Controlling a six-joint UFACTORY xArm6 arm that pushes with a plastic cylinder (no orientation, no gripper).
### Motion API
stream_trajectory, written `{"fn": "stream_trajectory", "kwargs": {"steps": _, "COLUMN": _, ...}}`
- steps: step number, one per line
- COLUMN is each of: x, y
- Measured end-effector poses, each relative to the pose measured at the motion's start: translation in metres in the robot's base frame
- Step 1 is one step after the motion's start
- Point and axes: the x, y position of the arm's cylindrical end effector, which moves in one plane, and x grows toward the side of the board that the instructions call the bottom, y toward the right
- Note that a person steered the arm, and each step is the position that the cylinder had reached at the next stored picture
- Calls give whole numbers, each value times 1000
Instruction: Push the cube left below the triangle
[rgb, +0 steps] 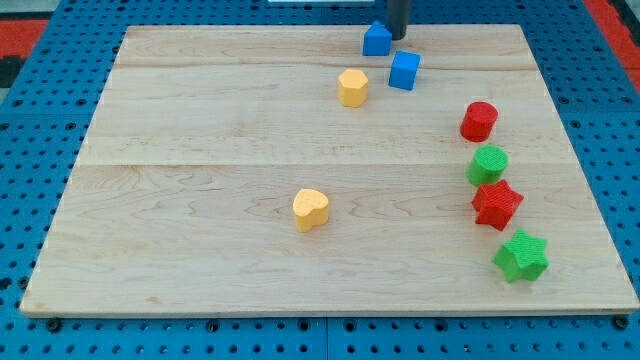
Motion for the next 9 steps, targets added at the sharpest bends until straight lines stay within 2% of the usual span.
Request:
{"fn": "stream_trajectory", "kwargs": {"steps": 1, "x": -7, "y": -3}}
{"fn": "stream_trajectory", "kwargs": {"steps": 2, "x": 3, "y": 29}}
{"fn": "stream_trajectory", "kwargs": {"steps": 3, "x": 66, "y": 65}}
{"fn": "stream_trajectory", "kwargs": {"steps": 4, "x": 78, "y": 52}}
{"fn": "stream_trajectory", "kwargs": {"steps": 6, "x": 47, "y": 8}}
{"fn": "stream_trajectory", "kwargs": {"steps": 8, "x": 104, "y": 42}}
{"fn": "stream_trajectory", "kwargs": {"steps": 9, "x": 87, "y": 17}}
